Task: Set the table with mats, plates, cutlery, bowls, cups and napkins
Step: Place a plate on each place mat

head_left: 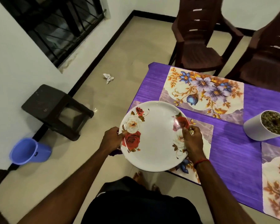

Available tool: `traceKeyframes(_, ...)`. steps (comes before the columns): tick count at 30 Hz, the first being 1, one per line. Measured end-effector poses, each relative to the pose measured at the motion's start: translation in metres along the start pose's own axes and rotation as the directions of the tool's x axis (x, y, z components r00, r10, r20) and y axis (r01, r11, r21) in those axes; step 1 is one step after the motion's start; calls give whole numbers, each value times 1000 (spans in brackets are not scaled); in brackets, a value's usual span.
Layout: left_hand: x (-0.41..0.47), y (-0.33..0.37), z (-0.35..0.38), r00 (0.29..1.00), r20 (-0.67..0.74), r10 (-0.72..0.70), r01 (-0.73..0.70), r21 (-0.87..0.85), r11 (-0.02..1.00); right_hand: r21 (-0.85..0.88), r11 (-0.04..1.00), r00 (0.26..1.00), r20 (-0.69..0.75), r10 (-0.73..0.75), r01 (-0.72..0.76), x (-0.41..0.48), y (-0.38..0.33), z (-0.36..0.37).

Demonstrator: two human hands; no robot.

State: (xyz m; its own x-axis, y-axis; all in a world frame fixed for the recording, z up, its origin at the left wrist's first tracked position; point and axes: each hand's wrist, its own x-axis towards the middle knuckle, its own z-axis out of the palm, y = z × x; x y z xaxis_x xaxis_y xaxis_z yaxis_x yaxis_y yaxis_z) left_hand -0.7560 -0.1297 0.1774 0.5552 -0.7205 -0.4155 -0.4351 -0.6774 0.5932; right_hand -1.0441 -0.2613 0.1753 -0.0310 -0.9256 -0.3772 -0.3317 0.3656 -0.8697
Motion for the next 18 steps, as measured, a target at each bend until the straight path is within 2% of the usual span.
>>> traceKeyframes(3, -19, -17, -5, 999, 10, -47, 48, -83, 995, -70, 993, 995, 53, -88, 91, -3, -14, 10)
traceKeyframes(7, -32, -38, -24, 994, -55, -90, 82, -132, 988, -126, 977, 981, 117, -158, 172, -11, -33, 38)
traceKeyframes(13, -18, -67, -75, 986, -146, -75, 57, -122, 991, -221, 935, 956, 163, -245, 277, -33, -57, 89)
traceKeyframes(18, 7, -103, -128, 985, -170, -18, 4, -79, 997, -286, 916, 955, 174, -241, 283, -48, -72, 140)
